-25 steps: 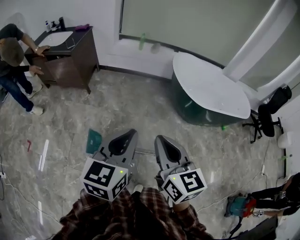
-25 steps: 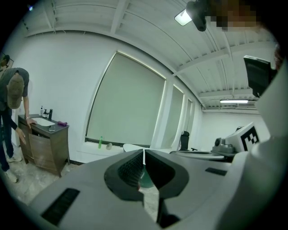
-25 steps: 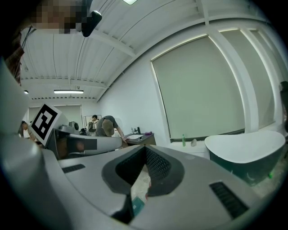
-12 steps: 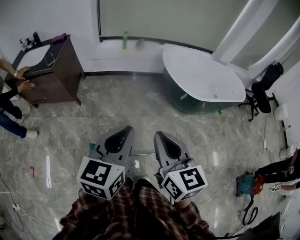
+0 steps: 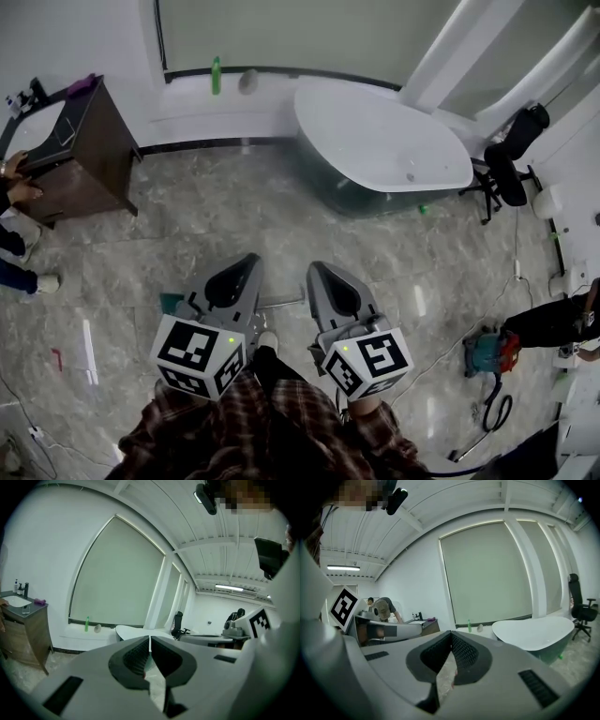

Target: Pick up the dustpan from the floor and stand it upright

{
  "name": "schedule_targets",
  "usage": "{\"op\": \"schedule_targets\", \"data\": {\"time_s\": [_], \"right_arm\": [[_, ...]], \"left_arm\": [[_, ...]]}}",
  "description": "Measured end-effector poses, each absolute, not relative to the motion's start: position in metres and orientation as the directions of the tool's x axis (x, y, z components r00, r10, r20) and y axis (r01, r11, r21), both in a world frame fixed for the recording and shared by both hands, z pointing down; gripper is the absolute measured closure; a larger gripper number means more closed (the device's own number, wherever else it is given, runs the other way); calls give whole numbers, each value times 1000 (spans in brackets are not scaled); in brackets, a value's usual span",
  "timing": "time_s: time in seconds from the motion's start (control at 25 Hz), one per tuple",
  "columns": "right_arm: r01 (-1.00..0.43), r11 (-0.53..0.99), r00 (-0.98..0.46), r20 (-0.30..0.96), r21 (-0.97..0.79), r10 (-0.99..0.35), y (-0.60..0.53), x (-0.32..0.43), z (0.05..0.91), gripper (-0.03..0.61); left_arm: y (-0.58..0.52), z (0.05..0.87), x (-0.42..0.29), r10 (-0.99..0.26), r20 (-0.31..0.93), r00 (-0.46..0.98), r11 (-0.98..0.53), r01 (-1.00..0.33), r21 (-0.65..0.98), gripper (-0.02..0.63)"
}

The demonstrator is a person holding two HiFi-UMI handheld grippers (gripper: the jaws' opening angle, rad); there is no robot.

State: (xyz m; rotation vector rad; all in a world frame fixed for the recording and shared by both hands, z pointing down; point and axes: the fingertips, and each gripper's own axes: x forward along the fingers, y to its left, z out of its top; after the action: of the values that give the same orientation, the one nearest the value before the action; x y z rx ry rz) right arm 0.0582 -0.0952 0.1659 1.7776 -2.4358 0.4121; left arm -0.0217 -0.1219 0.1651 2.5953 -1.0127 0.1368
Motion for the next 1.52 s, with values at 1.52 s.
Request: {"op": "schedule_targets", "data": {"time_s": [1.52], "right_arm": [[-861,-398,-59,838,-318,-543,-96,178,817,393]], "left_arm": [[-147,576,32,-453,417,788,-646,-613,455,592]]}}
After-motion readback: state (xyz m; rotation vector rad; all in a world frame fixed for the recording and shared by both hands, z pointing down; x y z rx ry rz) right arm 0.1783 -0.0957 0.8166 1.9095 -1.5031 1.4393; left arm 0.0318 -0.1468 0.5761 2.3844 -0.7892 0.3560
